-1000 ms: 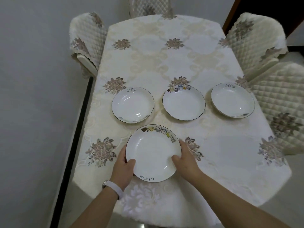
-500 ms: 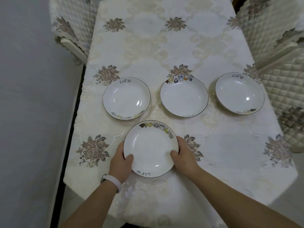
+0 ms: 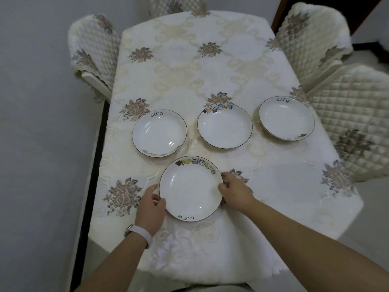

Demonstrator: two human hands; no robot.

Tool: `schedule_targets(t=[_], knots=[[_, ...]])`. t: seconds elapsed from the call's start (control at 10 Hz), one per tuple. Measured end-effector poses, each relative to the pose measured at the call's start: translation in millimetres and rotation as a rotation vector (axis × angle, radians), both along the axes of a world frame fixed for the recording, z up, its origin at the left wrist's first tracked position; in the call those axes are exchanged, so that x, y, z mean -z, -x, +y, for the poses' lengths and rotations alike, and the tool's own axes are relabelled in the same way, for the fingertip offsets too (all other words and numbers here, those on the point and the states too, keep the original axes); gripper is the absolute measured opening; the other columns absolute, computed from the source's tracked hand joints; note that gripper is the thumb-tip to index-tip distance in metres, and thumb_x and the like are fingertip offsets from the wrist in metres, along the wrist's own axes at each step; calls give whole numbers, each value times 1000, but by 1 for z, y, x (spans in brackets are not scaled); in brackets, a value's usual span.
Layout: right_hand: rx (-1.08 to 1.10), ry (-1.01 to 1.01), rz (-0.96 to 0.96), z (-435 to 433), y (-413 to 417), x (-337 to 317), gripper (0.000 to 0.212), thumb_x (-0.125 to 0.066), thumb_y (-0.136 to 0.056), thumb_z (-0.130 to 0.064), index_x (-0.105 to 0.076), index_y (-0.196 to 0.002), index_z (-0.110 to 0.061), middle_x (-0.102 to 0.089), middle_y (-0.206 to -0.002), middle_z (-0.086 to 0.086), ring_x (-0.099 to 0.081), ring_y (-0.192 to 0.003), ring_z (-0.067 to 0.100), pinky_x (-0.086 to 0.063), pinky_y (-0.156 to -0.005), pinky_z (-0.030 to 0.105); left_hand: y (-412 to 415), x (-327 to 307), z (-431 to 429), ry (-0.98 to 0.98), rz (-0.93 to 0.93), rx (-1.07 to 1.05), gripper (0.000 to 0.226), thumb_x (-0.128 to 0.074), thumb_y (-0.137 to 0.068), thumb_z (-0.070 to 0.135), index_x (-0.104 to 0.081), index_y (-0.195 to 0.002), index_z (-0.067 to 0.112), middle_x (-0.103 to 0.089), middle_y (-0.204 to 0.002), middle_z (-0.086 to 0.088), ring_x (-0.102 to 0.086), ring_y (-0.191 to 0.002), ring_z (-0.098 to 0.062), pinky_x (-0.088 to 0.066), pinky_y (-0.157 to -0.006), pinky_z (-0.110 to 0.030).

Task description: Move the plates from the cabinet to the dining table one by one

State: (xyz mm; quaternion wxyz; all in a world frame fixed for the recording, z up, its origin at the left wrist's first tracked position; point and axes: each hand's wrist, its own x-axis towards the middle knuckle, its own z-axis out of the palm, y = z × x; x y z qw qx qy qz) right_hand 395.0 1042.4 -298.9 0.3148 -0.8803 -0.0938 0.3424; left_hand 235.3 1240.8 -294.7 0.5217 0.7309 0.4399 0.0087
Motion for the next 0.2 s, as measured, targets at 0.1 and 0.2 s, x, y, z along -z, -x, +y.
schedule_targets(t=[0.1,0.2], knots=[[47,25,-63,-8,2,-19,31,-46,-94,-34,-54,-123,-26,-64,-91,-4,-62,-92,20,-48,-81,34,10,-16,3,-77,-29,36,37,-56,-90,6,-52,-124,20,-56,-103,-7,-55,-75,-15,-46,-66,-31],[47,-9,-160,-11,10,-44,36,-44,-95,-36,-50,-129,-25,-67,-85,-3,-65,-76,18,-49,-64,30,15,-35,4,-178,-138,73,38,-57,-89,5,-53,-124,17,-50,-114,-6,-56,-92,-15,-50,-83,-40]])
